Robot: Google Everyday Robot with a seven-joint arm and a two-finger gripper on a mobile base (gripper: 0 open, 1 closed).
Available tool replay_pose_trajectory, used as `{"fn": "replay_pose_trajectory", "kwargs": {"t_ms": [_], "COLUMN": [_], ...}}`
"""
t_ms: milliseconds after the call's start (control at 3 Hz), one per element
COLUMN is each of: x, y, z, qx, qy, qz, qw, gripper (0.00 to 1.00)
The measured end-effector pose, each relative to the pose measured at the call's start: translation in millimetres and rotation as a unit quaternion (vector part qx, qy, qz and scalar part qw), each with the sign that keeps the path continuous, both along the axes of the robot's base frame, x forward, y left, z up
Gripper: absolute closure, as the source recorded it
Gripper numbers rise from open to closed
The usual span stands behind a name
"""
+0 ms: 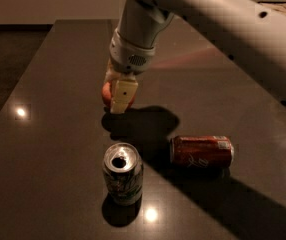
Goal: Move apple near 7up can
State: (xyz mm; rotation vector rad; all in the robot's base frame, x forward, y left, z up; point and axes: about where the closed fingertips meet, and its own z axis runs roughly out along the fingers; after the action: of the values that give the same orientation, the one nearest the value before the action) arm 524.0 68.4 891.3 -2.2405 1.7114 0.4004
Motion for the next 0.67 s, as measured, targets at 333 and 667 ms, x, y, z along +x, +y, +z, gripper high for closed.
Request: {"fn": "replay_pose_trajectory", "kwargs": {"t_ms": [333,667], "x": [-26,-51], "y": [-27,-44], "z": [7,4], "qx": [0.011,0.032], "qy": [0.001,0.001], "qz": [0.067,0.153], "qw": [0.9977,0.9877], "gripper": [1.0,1.0]}}
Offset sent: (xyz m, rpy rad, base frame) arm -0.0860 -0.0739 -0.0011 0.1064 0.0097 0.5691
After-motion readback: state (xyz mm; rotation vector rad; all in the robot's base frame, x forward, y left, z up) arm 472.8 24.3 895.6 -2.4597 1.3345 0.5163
